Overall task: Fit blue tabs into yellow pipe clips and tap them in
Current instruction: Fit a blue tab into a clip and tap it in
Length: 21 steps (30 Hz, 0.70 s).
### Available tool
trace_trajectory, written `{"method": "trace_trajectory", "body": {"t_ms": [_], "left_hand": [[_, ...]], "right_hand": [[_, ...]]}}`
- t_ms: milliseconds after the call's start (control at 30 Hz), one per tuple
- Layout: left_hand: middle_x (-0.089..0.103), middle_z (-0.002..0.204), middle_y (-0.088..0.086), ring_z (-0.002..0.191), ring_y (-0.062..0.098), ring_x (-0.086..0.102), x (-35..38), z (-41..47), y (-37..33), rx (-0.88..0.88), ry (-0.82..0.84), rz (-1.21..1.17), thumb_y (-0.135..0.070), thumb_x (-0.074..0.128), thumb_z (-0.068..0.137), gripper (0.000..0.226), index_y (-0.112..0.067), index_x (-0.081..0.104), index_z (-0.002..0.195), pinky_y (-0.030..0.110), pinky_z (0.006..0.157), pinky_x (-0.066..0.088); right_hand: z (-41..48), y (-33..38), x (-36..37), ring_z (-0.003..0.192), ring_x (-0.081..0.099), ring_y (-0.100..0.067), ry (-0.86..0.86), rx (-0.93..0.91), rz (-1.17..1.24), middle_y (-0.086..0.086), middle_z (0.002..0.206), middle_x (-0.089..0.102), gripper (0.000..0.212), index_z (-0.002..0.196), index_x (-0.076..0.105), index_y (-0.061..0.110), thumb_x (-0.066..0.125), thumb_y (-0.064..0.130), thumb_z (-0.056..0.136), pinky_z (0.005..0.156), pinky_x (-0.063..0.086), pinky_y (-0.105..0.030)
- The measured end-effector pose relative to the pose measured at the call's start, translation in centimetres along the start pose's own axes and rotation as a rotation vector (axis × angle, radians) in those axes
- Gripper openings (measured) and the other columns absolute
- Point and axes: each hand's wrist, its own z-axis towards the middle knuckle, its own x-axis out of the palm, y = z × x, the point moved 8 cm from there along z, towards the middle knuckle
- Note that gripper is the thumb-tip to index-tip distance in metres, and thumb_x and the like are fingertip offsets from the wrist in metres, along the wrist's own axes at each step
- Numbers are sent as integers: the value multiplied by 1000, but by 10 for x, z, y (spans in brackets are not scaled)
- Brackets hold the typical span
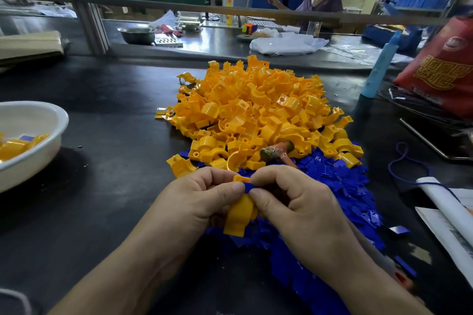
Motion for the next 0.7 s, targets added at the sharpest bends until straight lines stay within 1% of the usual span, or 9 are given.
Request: {"method": "trace_trajectory", "body": {"t_ms": [100, 167, 267, 333, 400, 467, 533, 600, 700], "left_hand": [[75, 94, 12, 84, 27, 73, 1, 0, -1, 16, -5, 24, -46, 78, 58, 39, -28, 75, 93, 31, 64, 56], [75, 95, 13, 87, 30, 72, 0, 0, -2, 31, -15, 35, -47, 78, 57, 40, -28, 75, 92, 33, 66, 57], [75, 94, 12, 87, 30, 72, 2, -1, -4, 54, -4, 44, -45, 75, 61, 35, -28, 75, 92, 36, 68, 59], [75, 93, 12, 85, 29, 72, 3, -1, -5, 70, -5, 55, -44, 73, 62, 34, -27, 75, 92, 37, 68, 59], [74, 93, 12, 85, 30, 72, 4, -1, -6, 83, -11, 68, -46, 73, 60, 35, -28, 75, 90, 36, 67, 59], [74, 93, 13, 87, 32, 72, 5, -1, -7, 92, -14, 84, -47, 71, 59, 36, -29, 74, 90, 38, 67, 59], [74, 92, 12, 87, 32, 72, 6, -2, -8, 98, -24, 105, -49, 69, 57, 38, -30, 74, 89, 42, 69, 60], [74, 92, 12, 88, 32, 72, 6, -2, -9, 106, -38, 121, -50, 67, 58, 36, -31, 74, 88, 44, 71, 61], [74, 92, 11, 89, 32, 71, 6, -3, -10, 108, -60, 123, -46, 64, 65, 27, -31, 73, 86, 45, 72, 61]], "right_hand": [[0, -5, 0, 78, 64, -3, 4, 63, 80, 16, 85, 64, 15, 94, 65, 37, 65, 24, 87, 61, 51, -12], [0, -8, 1, 76, 64, -6, 8, 94, 137, 11, 82, 64, 12, 92, 67, 33, 65, 23, 86, 60, 51, -15], [-1, -11, 2, 78, 64, -6, 8, 124, 201, 9, 85, 65, 11, 92, 69, 30, 66, 23, 85, 62, 51, -16], [-1, -15, 2, 82, 62, -6, -8, 139, 220, 9, 89, 64, 11, 93, 67, 31, 67, 24, 84, 64, 51, -17], [0, -19, 3, 84, 63, -7, -22, 162, 240, 9, 90, 64, 16, 96, 64, 34, 68, 26, 83, 66, 55, -21], [0, -24, 6, 87, 65, -10, 1, 200, 311, 8, 93, 66, 19, 100, 64, 35, 68, 26, 84, 69, 57, -25], [0, -26, 12, 88, 68, -12, 60, 241, 403, 7, 94, 69, 18, 101, 67, 33, 66, 27, 84, 71, 58, -27], [0, -28, 14, 88, 69, -14, 82, 259, 440, 4, 95, 70, 19, 100, 69, 32, 65, 32, 82, 72, 59, -29], [1, -29, 13, 90, 68, -15, 61, 252, 467, 3, 96, 70, 25, 100, 69, 32, 65, 38, 76, 72, 58, -29]]}}
